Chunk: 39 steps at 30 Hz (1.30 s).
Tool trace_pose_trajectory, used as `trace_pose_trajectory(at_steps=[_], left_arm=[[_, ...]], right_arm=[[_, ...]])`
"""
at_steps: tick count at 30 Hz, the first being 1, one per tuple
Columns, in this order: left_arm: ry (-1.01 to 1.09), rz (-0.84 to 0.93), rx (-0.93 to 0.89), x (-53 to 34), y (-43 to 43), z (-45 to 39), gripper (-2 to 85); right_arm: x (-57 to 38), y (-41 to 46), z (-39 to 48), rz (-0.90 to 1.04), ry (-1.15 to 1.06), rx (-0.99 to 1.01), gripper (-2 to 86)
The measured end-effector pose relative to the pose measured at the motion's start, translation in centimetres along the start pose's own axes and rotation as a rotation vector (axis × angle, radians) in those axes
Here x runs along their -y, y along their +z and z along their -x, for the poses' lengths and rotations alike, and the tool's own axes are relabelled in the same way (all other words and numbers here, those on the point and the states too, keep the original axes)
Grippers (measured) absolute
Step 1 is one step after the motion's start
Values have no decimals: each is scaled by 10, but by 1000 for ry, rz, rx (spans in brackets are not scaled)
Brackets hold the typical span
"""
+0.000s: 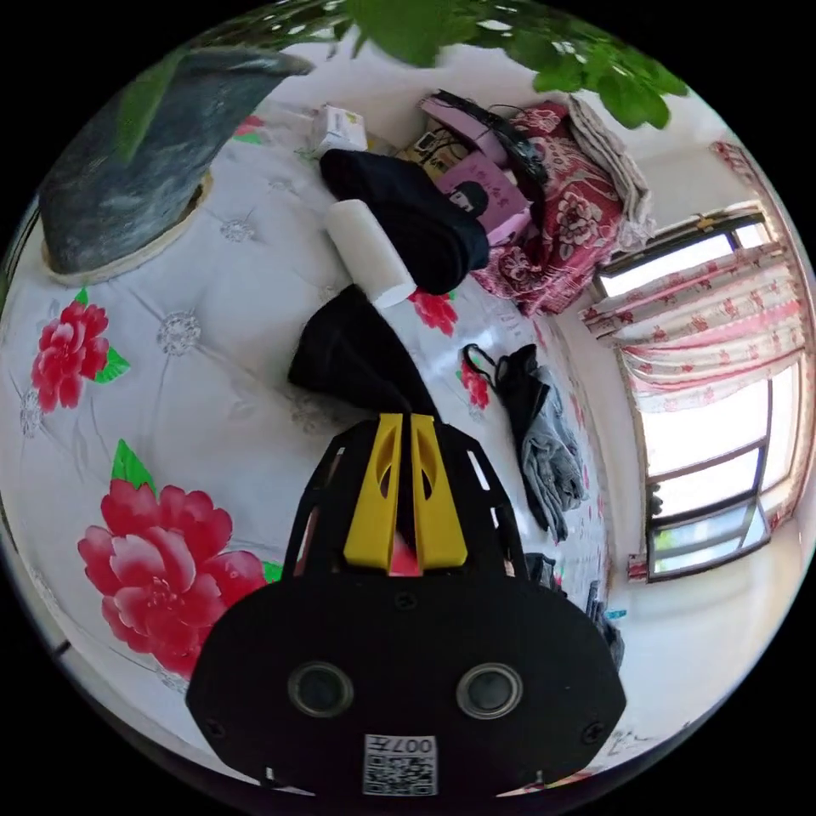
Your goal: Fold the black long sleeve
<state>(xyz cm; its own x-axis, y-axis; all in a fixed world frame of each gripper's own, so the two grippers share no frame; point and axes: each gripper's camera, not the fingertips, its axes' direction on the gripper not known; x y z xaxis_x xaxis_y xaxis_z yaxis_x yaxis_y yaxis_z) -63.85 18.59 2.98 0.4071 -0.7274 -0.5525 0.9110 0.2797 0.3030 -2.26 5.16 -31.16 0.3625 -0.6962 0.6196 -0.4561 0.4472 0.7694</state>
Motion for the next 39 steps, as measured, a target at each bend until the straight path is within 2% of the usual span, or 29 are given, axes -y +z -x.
trace_pose_trajectory(at_steps=[5, 7, 11, 14, 16, 18, 21, 24, 27, 31, 34, 37, 39], left_arm=[[305, -47, -174, -16, -25, -91, -8], [490, -81, -267, -35, -44, -154, -8], [809, -99, -474, -94, -73, -264, -1], [1039, 85, -665, -175, -69, -349, 24], [1159, 279, -744, -247, -45, -384, 91], [1194, 410, -716, -292, -25, -388, 122], [1206, 516, -615, -340, -12, -364, 134], [1176, 584, -421, -359, -1, -326, 127], [1102, 600, -233, -348, 8, -296, 124], [1050, 559, -40, -321, 24, -288, 121], [987, 534, 14, -302, 39, -292, 120], [881, 555, 22, -292, 54, -291, 113], [792, 581, 17, -288, 63, -285, 107]], right_arm=[[-7, -2, -4, -48, -34, 5, -3], [-12, -9, -3, -80, -92, -53, -2], [-26, -35, -7, -86, -209, -369, 3], [-43, -57, -16, -64, -287, -674, 19], [-58, -69, -27, -40, -330, -878, 33], [-81, -83, -54, 55, -350, -1131, 53], [-112, -99, -108, 258, -276, -1360, 76], [-138, -121, -168, 409, -81, -1384, 89], [-154, -130, -222, 473, 43, -1342, 95], [-157, -118, -282, 570, 94, -1324, 101], [-145, -129, -316, 518, 165, -1347, 106], [-129, -186, -336, 327, 347, -1417, 107], [-129, -252, -339, 114, 514, -1491, 108]])
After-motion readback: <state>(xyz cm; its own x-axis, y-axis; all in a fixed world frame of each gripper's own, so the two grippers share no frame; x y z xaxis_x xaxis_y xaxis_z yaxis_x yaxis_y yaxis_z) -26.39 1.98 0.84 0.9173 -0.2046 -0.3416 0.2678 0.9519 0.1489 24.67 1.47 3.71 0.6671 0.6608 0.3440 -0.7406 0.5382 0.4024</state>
